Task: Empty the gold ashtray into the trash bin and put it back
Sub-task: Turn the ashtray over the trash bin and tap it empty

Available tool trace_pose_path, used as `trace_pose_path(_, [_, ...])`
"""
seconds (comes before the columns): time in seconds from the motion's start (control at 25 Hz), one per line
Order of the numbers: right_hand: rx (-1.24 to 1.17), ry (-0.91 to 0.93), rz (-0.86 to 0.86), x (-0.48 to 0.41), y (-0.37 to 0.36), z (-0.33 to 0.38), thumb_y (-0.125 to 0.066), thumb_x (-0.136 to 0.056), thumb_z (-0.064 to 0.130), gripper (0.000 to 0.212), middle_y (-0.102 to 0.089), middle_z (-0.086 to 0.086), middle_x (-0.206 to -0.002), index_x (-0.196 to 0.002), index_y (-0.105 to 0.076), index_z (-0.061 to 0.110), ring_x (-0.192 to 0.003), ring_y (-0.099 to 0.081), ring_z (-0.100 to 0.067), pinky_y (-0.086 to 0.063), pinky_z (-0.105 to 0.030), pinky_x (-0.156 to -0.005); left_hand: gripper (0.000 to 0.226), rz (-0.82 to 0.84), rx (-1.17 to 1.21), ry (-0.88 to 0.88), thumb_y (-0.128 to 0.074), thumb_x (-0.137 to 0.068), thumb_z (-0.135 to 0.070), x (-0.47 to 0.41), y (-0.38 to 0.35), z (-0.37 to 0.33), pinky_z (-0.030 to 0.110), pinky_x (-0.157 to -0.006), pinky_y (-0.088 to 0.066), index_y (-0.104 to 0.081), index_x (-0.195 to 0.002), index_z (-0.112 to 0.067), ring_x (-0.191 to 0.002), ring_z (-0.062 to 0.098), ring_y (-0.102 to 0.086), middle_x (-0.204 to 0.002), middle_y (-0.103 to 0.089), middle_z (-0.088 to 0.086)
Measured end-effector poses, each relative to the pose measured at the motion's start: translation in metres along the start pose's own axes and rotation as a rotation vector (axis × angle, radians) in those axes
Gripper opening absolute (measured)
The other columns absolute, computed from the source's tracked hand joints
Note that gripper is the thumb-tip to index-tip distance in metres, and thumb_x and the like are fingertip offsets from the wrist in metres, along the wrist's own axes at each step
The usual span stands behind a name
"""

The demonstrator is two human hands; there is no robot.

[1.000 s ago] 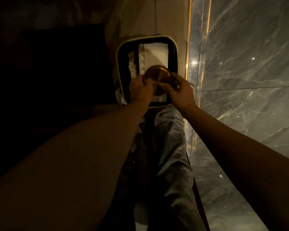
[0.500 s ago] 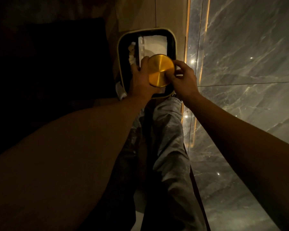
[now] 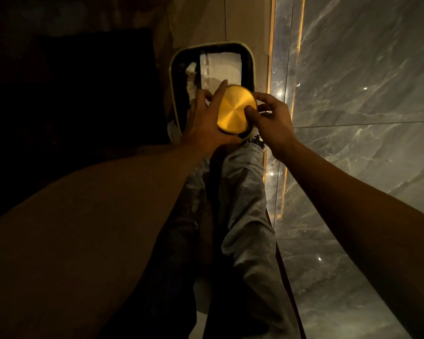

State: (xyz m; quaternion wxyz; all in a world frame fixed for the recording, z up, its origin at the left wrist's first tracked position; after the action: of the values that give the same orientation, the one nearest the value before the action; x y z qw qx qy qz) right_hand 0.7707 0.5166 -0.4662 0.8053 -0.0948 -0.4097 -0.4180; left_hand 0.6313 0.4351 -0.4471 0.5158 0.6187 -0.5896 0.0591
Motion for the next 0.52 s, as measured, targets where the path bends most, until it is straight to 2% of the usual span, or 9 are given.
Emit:
trace_pose_path(0.12, [0.066,0.046,-0.042,0.003,0.005,0.004,-0.063,-0.091,0.025,0.038,-0.059,0.0,-0.103,-0.128,-0.058,0.02,-0.092,-0.063,-0.015,-0.054,-0.026,-0.076,0.122,0.004,-0.038,-0.018,-0.088,-0.055,-0.05,-0.003,0.003,-0.007,0.048,-0.106,-0.04,-0.023,-0.155,-0.025,-0.133,0.036,-0.038,-0.146,-0.03,0.016])
trace_pose_path(0.24, [0.186,0.132,-0.063,0.003,0.005,0.014,-0.06,-0.092,0.028,0.039,-0.056,-0.004,-0.111,-0.13,-0.057,0.019,-0.09,-0.061,-0.012,-0.055,-0.033,-0.083,0.114,-0.004,0.021,-0.042,-0.089,-0.058,-0.043,-0.007,0.004,-0.012,0.046,-0.106,-0.043,-0.029,-0.15,-0.014,-0.136,0.034,-0.04,-0.148,-0.033,0.015])
trace_pose_path(0.36, [0.353,0.216,-0.07,0.001,0.0,0.021,-0.056,-0.094,0.029,0.041,-0.057,-0.013,-0.118,-0.133,-0.054,0.015,-0.101,-0.061,-0.022,-0.053,-0.04,-0.089,0.114,-0.014,0.092,-0.006,-0.09,-0.059,-0.038,-0.009,0.002,-0.01,0.041,-0.107,-0.041,-0.028,-0.149,-0.005,-0.138,0.032,-0.041,-0.153,-0.034,0.013])
trace_pose_path(0.44, [0.482,0.327,-0.03,0.002,-0.006,0.031,-0.051,-0.096,0.029,0.044,-0.057,-0.015,-0.125,-0.136,-0.051,0.01,-0.112,-0.057,-0.026,-0.051,-0.042,-0.093,0.115,-0.027,0.105,0.014,-0.09,-0.058,-0.04,-0.009,0.002,-0.007,0.039,-0.107,-0.04,-0.028,-0.15,-0.008,-0.138,0.032,-0.043,-0.153,-0.037,0.012])
trace_pose_path(0.52, [0.591,0.474,0.029,0.006,-0.012,0.042,-0.045,-0.099,0.031,0.048,-0.052,-0.015,-0.139,-0.141,-0.044,0.009,-0.127,-0.05,-0.028,-0.045,-0.041,-0.105,0.116,-0.043,0.117,0.038,-0.09,-0.057,-0.043,-0.008,0.004,-0.004,0.038,-0.106,-0.039,-0.028,-0.151,-0.012,-0.138,0.031,-0.042,-0.153,-0.038,0.011])
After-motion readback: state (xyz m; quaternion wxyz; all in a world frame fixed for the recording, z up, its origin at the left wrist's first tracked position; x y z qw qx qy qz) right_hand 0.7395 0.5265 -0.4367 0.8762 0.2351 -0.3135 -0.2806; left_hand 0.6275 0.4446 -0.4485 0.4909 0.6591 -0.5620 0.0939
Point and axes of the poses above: each hand's wrist, its own x-axis away from the middle knuckle, its own y-axis out of the back of the hand, z = x × y, the point moved 9 cm from there along -x, towards the middle knuckle
